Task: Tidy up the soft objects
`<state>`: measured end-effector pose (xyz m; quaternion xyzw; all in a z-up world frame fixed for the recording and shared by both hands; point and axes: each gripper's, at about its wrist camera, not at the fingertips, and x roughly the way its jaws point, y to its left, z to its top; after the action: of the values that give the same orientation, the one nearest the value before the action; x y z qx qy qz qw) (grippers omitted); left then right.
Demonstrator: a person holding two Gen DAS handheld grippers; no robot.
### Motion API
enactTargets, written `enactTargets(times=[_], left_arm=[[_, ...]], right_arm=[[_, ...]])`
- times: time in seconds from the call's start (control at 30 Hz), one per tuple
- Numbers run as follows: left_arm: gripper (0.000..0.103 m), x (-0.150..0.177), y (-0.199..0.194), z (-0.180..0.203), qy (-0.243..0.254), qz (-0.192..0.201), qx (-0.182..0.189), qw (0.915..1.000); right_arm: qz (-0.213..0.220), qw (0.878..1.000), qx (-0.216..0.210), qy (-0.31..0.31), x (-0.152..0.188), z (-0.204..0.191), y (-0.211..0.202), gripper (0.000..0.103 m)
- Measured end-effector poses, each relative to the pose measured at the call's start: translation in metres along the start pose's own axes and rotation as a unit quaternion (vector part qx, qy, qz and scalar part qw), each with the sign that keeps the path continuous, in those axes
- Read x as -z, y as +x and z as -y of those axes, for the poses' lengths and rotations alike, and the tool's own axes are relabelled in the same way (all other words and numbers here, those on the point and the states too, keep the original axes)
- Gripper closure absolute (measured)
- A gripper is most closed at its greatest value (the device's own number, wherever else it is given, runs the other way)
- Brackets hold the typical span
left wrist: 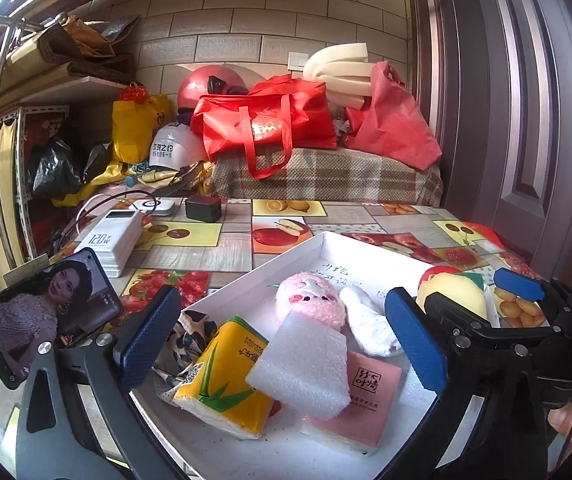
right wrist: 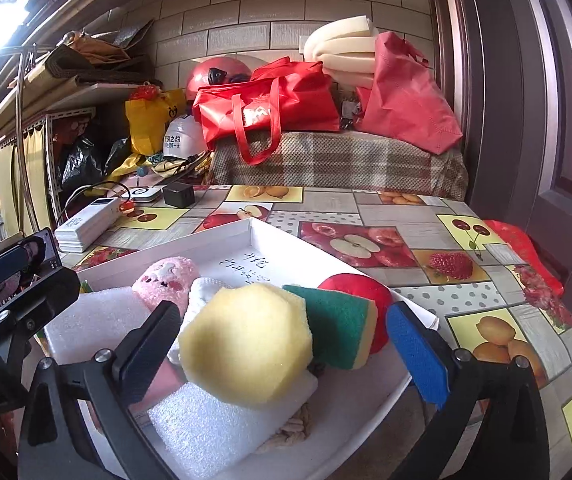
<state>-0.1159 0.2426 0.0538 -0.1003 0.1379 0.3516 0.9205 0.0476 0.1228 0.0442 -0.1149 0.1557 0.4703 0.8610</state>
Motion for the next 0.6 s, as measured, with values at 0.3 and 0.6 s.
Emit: enactTargets(times=[0.3,0.6], left_arm=[[0.000,0.002,-0.008,0.003,0.007,0.018,-0.002,0.9998],[0.000,0.001,-0.013,0.002,0.005,0.030,-0.006,0.9995]], right_arm=[[0.015,1.000,0.008,-0.002,0.000,0.000,-0.006,0.000],[0.050,0.998,0.030,0.003,0.002,0.001,-0.019,0.000]])
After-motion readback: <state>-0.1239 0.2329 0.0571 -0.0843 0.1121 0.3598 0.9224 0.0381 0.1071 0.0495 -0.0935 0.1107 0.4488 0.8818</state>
